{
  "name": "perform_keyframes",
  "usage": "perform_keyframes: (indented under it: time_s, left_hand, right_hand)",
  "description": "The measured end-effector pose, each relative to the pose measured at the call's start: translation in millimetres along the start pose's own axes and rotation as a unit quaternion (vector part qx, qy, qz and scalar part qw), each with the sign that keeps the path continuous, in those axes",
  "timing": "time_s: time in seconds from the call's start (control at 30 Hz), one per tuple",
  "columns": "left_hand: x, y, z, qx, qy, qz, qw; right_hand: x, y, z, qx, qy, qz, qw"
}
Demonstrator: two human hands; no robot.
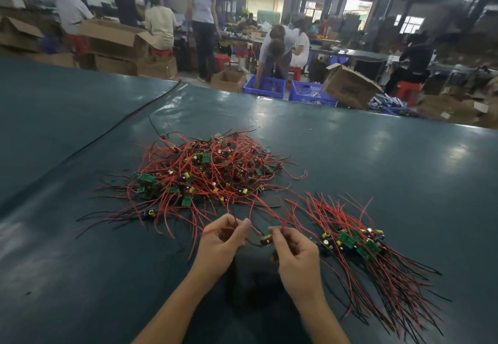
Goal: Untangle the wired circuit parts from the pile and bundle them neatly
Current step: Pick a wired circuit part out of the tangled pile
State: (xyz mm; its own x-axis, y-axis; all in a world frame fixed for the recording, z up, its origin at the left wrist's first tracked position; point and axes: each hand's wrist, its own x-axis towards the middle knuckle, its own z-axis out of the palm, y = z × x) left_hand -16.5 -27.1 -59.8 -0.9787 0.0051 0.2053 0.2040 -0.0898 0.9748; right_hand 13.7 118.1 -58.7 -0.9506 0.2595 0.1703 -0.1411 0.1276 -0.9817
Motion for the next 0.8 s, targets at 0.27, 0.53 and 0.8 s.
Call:
perform_keyframes:
  time_s: [0.27, 0.53, 0.8]
  left_hand:
    - [4, -3, -2, -0.02, -0.042, -0.02, 0.999]
    - [5, -9, -5, 0.077, -0.082, -0.02, 0.993]
    - [3, -2, -3, 0.055, -0.138, -0.045, 0.988]
  right_hand:
    - [0, -4, 26, 0.059, 0.058, 0.018, 0.996]
    - [-7, -4, 31, 0.089, 0.069, 0.007, 0.994]
    - [-8, -5, 38, 0.077, 0.084, -0.013, 0.993]
